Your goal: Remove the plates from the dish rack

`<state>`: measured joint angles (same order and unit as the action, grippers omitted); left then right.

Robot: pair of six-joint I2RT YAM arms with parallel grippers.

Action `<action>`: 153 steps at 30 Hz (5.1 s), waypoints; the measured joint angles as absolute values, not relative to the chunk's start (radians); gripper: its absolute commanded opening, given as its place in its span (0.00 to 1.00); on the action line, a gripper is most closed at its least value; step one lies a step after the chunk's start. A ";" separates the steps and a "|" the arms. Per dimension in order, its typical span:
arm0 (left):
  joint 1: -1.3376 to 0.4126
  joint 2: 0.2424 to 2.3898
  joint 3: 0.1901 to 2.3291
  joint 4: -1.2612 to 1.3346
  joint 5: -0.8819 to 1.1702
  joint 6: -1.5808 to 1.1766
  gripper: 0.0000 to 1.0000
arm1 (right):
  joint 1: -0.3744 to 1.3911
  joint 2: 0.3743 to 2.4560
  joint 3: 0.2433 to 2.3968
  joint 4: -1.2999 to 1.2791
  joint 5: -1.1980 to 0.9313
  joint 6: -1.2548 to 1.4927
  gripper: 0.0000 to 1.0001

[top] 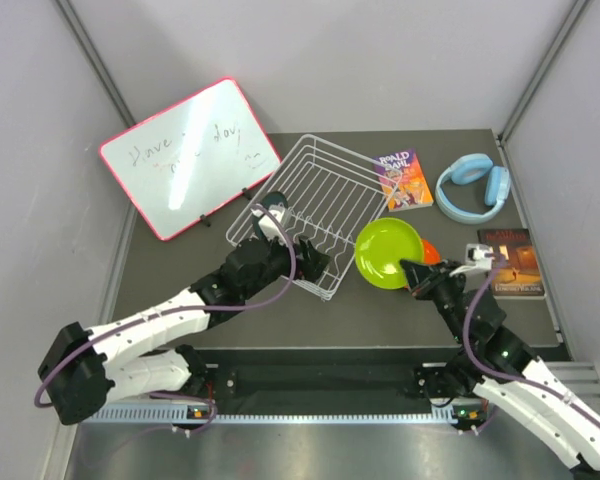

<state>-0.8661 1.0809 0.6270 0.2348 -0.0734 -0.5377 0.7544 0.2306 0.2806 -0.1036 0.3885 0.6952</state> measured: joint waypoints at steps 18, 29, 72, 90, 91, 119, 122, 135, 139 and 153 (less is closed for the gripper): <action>-0.740 1.097 0.683 0.217 -0.490 -0.244 0.99 | 0.733 0.484 0.434 -0.590 0.879 0.900 0.00; -0.581 1.170 0.685 0.239 -0.345 -0.275 0.99 | 0.249 0.714 0.433 -0.276 0.451 0.682 0.00; -0.462 1.308 0.694 0.307 -0.172 -0.308 0.96 | 0.187 0.676 0.453 -0.364 0.237 0.647 0.86; -0.453 1.459 0.737 0.348 -0.196 -0.292 0.58 | 0.187 0.585 0.445 -0.389 0.219 0.620 0.87; -0.453 1.463 0.737 0.351 -0.199 -0.290 0.57 | 0.187 0.582 0.443 -0.388 0.218 0.620 0.87; -0.509 1.417 0.723 0.316 -0.396 -0.150 0.00 | 0.187 0.560 0.411 -0.384 0.182 0.620 0.87; -0.518 1.359 0.723 0.319 -0.442 -0.135 0.00 | 0.187 0.548 0.411 -0.385 0.182 0.620 0.88; -0.537 1.105 0.787 0.147 -0.472 -0.180 0.00 | 0.187 0.456 0.412 -0.422 0.115 0.609 0.88; -0.550 1.055 0.820 0.075 -0.353 -0.286 0.00 | 0.187 0.405 0.412 -0.399 0.012 0.605 0.90; -0.845 1.082 0.762 0.044 -0.076 -0.585 0.00 | 0.187 0.334 0.318 -0.168 -0.309 0.678 0.90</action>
